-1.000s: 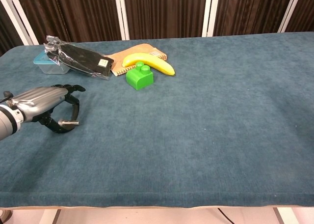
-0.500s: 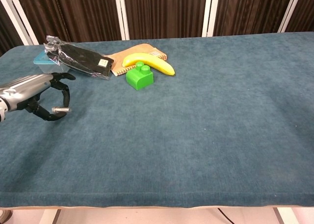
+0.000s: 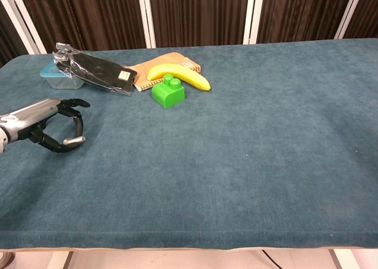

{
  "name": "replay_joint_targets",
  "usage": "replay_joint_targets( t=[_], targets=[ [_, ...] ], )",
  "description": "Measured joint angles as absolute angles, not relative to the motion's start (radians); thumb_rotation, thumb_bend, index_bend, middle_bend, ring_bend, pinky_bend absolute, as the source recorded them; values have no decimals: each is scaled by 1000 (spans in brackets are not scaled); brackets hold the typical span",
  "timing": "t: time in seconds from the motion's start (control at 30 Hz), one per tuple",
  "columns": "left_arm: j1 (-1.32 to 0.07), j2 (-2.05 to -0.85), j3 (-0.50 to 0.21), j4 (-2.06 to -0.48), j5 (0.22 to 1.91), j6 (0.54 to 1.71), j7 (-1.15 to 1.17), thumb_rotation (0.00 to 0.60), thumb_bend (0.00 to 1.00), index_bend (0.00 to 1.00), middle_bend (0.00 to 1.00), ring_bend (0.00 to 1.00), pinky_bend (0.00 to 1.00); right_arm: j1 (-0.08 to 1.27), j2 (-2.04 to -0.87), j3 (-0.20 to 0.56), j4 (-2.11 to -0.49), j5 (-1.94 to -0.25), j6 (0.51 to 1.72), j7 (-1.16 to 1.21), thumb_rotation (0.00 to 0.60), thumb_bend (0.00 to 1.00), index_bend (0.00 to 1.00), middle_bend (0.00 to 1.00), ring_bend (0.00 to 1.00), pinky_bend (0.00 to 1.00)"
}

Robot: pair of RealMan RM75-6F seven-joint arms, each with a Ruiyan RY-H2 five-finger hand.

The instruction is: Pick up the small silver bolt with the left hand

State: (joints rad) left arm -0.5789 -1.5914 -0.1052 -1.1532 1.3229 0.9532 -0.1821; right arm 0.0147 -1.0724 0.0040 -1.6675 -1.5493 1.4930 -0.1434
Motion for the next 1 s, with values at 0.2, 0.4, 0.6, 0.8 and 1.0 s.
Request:
replay_joint_targets(
  t=[0.2, 0.4, 0.6, 0.8, 1.0],
  targets=[
    [-573, -1602, -104, -1117, 1345, 968, -241, 600, 340, 610, 90, 0, 43, 14, -1072, 3, -1667, -1551, 1495, -141, 600, 288, 0, 0, 0, 0],
    [-562, -1605, -104, -1099, 1350, 977, -295, 600, 341, 607, 91, 0, 41, 13, -1072, 3, -1667, -1552, 1496, -141, 600, 288, 0, 0, 0, 0],
    [-545, -1622, -93, -1054, 1373, 987, -447, 600, 339, 596, 89, 0, 18, 13, -1074, 2, -1667, -1555, 1495, -144, 600, 288, 0, 0, 0, 0],
    [-527, -1658, -80, -987, 1409, 1019, -592, 600, 342, 582, 72, 0, 0, 11, -1073, 1, -1667, -1556, 1499, -141, 600, 288, 0, 0, 0, 0],
    [-498, -1711, -73, -897, 1432, 1068, -750, 600, 332, 575, 59, 0, 0, 10, -1073, -2, -1666, -1562, 1500, -140, 600, 288, 0, 0, 0, 0]
  ],
)
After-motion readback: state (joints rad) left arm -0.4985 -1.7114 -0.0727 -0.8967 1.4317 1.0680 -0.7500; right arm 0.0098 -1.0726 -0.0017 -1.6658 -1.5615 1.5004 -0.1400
